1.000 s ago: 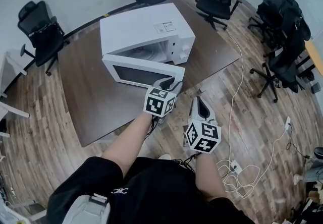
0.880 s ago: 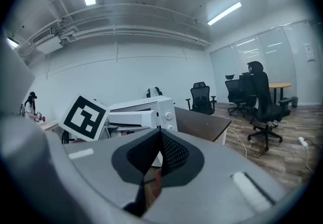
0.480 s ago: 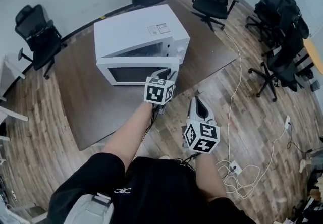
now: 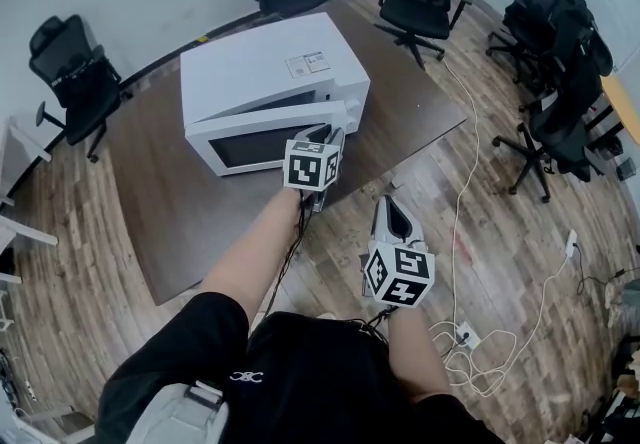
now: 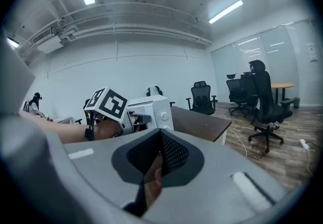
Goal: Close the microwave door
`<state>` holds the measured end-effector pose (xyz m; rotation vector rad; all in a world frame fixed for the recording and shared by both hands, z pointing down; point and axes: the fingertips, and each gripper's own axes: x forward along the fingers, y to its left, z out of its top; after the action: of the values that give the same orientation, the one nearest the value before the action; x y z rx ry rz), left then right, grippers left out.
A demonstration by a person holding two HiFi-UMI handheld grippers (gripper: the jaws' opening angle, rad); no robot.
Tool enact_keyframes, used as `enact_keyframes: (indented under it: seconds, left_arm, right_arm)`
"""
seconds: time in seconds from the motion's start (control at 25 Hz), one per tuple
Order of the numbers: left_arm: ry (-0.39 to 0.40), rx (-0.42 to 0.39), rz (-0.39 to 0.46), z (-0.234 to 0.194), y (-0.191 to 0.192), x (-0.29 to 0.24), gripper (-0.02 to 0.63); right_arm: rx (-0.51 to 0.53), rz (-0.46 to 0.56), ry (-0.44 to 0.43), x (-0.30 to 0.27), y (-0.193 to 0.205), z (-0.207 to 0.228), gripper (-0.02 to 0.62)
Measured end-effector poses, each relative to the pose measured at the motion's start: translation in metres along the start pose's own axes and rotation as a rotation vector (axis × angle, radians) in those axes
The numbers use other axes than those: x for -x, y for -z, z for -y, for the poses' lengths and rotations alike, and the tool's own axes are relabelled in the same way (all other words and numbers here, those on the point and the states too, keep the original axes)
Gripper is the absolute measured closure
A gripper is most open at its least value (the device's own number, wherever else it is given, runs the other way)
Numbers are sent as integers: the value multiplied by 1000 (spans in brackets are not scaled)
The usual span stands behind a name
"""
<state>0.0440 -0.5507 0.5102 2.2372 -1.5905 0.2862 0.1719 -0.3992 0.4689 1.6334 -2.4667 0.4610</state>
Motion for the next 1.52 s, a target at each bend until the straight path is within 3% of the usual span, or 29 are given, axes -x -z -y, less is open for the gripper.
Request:
enact_keyframes:
  seconds: [0.28,0.88,1.04,1.36,1.52]
  left_arm:
    - [-39,-26,-7,-12,-8,-14,514]
    - [-57,-12,1,-30,-20,-28,523]
    - [-86,28,23,-35,-24,-30,522]
    - [-81,-11,20,-36,-24,-33,522]
    - [-87,13,6,-41,-26,-34,537]
  right_arm:
    - [13,1,-9,-3,-2,1,586]
    - [30,20,41,12,-4,11,586]
    - [17,17,61,17,-1,12,586]
    - [13,-10,69,26,10,3,586]
    - [16,-23,76,34,13,1,586]
